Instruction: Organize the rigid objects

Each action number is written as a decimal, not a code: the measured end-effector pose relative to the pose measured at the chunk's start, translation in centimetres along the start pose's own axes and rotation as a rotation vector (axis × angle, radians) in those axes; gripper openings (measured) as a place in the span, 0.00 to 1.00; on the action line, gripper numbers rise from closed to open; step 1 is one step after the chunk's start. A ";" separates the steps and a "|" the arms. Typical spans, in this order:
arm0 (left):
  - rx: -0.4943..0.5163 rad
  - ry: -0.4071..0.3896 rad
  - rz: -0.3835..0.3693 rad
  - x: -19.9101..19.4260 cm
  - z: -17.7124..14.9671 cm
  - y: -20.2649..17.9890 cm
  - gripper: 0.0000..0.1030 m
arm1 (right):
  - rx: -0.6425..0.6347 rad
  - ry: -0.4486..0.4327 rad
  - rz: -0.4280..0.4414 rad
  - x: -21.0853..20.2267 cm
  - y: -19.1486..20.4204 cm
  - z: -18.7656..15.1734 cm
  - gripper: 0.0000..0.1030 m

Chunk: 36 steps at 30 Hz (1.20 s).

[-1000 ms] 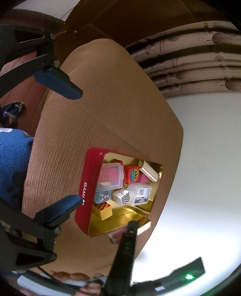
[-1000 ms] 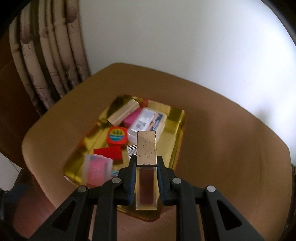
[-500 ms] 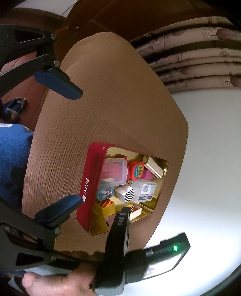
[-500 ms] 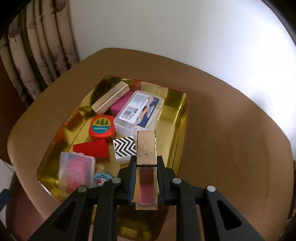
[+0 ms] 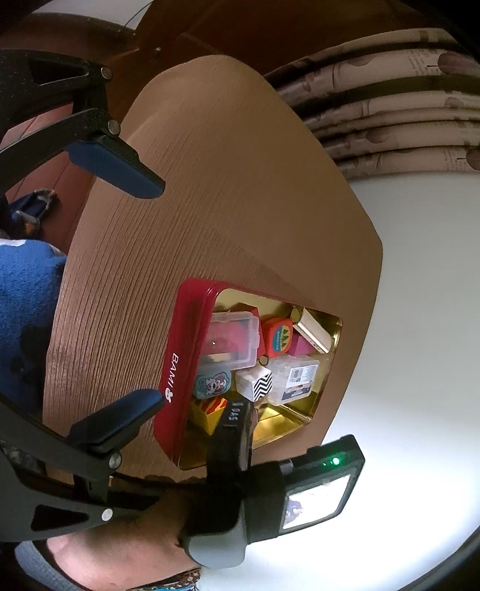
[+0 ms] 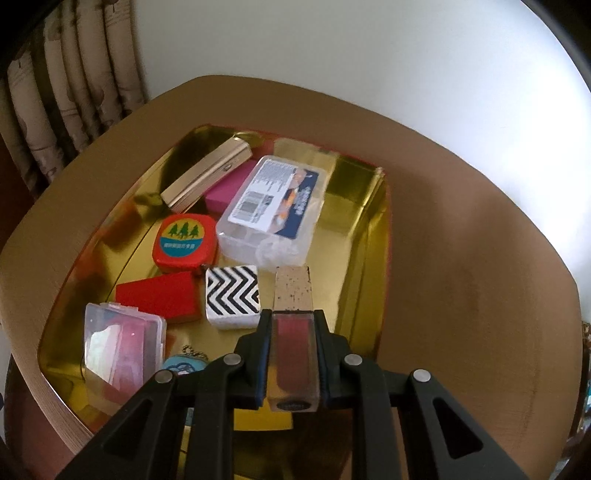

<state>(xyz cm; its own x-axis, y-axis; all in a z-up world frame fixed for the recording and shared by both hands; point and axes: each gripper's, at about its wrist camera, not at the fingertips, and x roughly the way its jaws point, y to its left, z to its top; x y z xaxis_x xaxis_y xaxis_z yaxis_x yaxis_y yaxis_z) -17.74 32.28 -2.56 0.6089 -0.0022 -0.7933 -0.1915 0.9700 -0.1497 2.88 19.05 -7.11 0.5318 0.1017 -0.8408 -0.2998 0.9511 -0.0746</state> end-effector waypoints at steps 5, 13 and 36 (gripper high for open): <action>-0.002 0.008 -0.006 0.2 0.0 0.0 0.99 | -0.017 -0.017 -0.019 0.4 0.5 -0.6 0.20; 0.003 0.009 0.000 0.3 0.0 -0.3 0.99 | -0.046 -0.091 -0.076 -0.1 1.7 -2.1 0.20; 0.007 0.018 -0.002 0.3 -0.2 -1.0 0.99 | -0.048 -0.136 -0.082 -0.2 1.7 -2.6 0.20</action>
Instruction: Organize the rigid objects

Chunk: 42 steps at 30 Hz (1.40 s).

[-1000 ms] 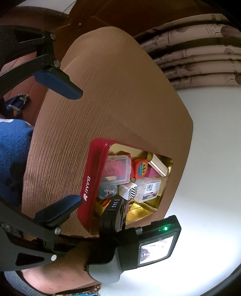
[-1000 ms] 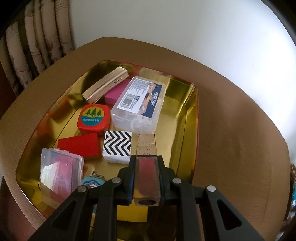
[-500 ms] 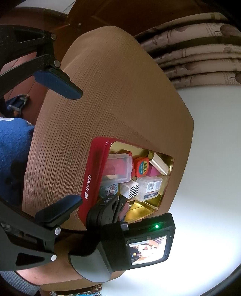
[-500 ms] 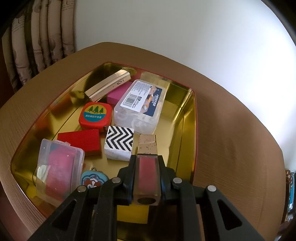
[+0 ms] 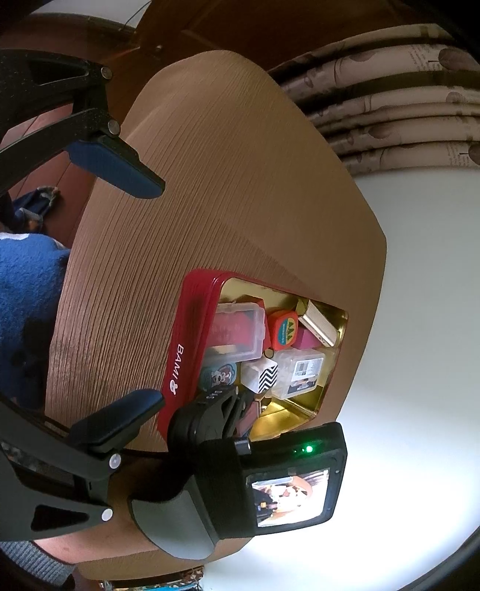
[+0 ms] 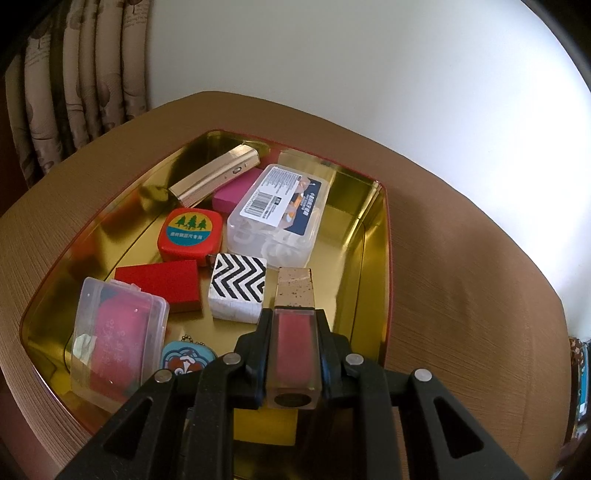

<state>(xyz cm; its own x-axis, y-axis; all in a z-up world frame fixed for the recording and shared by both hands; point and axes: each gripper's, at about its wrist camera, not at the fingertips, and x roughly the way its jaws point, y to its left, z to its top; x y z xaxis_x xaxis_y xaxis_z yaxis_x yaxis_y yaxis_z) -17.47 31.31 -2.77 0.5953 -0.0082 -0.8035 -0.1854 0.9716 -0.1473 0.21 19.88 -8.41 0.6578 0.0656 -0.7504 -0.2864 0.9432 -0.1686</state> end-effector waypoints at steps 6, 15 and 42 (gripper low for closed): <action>0.029 -0.034 0.025 -0.6 0.0 -0.5 0.99 | 0.042 0.003 0.142 -1.5 -0.8 -0.3 0.43; 0.067 -0.163 0.007 -3.2 0.2 -2.0 0.99 | 0.128 -0.200 0.163 -12.3 -6.7 -2.2 0.58; 0.219 -0.486 0.001 -9.8 -2.2 -8.6 1.00 | 0.173 -0.240 -0.012 -21.0 -15.9 -14.0 0.63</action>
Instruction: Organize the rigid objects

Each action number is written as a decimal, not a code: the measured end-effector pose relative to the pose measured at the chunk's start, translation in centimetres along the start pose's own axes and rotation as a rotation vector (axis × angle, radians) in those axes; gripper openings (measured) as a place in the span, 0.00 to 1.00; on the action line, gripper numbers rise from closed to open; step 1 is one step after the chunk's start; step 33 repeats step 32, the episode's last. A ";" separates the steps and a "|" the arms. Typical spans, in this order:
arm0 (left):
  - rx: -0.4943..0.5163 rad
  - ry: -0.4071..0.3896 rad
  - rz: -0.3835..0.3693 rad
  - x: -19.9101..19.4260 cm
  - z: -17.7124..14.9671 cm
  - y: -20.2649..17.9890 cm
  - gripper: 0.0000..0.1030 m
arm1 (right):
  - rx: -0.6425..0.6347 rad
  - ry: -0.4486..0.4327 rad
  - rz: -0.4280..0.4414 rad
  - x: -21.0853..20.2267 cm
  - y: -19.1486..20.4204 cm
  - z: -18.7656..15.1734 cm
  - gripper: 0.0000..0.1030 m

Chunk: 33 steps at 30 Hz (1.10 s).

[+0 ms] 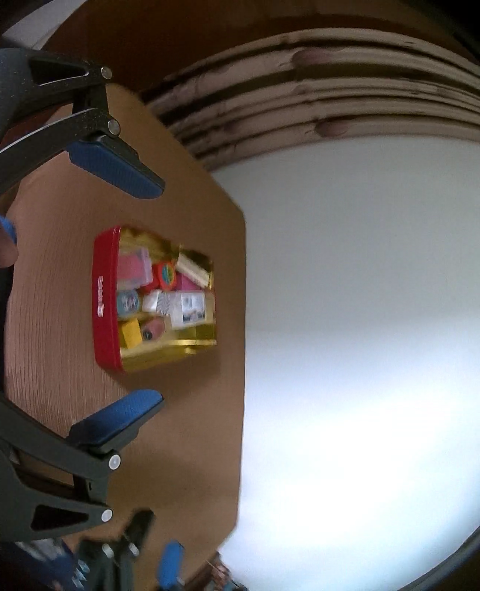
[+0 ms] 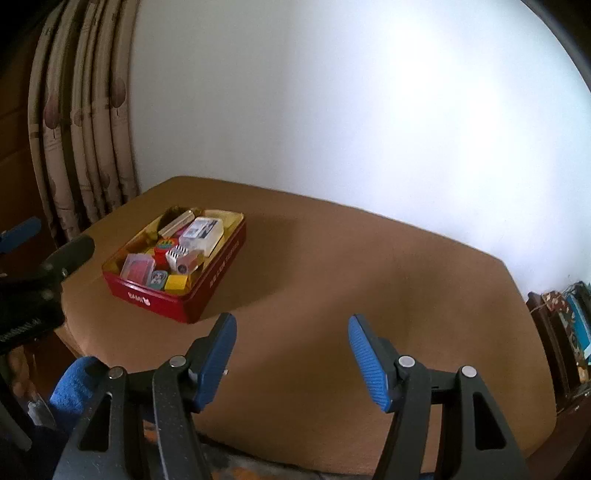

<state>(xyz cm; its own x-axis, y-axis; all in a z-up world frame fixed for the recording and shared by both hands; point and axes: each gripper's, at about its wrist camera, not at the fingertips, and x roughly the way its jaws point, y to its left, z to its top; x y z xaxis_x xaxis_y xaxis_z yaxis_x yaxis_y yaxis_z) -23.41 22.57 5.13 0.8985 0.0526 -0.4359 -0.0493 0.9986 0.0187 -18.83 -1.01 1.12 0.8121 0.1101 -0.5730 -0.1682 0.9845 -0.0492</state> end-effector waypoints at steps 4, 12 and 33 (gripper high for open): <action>-0.040 0.036 -0.011 0.4 0.0 0.6 1.00 | -0.033 0.033 -0.002 0.8 0.8 -0.4 0.63; -0.151 0.076 -0.036 1.0 -0.3 2.2 1.00 | -0.053 0.056 0.010 1.5 1.7 -0.8 0.63; -0.173 0.150 0.018 2.1 -1.0 2.6 1.00 | -0.054 0.090 0.020 2.3 1.8 -1.3 0.63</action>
